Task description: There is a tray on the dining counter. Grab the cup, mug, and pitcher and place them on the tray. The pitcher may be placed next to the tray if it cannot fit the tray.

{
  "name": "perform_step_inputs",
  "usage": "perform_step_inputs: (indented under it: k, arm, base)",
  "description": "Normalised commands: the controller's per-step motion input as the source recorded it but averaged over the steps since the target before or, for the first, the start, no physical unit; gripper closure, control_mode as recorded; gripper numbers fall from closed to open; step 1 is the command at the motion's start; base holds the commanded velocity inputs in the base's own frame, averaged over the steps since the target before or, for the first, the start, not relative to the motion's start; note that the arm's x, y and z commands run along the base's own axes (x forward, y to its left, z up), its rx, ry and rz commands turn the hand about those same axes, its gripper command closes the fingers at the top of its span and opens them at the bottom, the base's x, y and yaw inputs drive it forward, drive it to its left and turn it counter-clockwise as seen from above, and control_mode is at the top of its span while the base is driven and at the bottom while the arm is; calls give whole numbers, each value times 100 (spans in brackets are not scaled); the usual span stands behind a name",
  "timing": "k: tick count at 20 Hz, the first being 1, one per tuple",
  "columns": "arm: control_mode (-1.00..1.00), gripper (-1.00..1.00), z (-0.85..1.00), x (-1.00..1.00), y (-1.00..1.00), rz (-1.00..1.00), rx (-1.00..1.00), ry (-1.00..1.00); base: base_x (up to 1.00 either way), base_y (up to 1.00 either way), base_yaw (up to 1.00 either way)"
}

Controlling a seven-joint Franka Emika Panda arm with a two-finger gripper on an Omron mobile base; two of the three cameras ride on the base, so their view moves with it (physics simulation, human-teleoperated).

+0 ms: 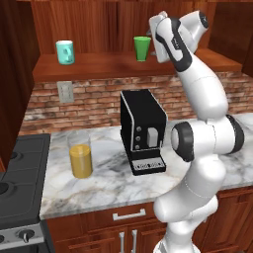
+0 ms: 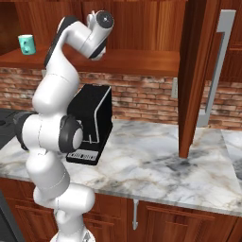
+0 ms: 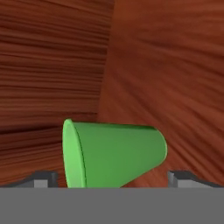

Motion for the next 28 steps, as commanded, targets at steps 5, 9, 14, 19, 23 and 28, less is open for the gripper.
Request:
perform_step_inputs:
  k: [5, 9, 14, 19, 23, 28]
  arm:
    - [-100, -100, 0, 4, 8, 0, -2, 9]
    - [-100, -100, 0, 6, 4, 0, 0, 8]
    - [-100, -100, 0, 5, 1, 0, 0, 7]
    - [-100, -100, 0, 8, 0, 0, 0, 6]
    - [-100, -100, 0, 10, 0, 0, 0, 4]
    - [-100, -100, -1, 13, 0, 0, 0, 1]
  base:
    - [0, 0, 0]
    - [0, 0, 0]
    - [0, 0, 0]
    - [0, 0, 0]
    - [0, 0, 0]
    - [0, 0, 0]
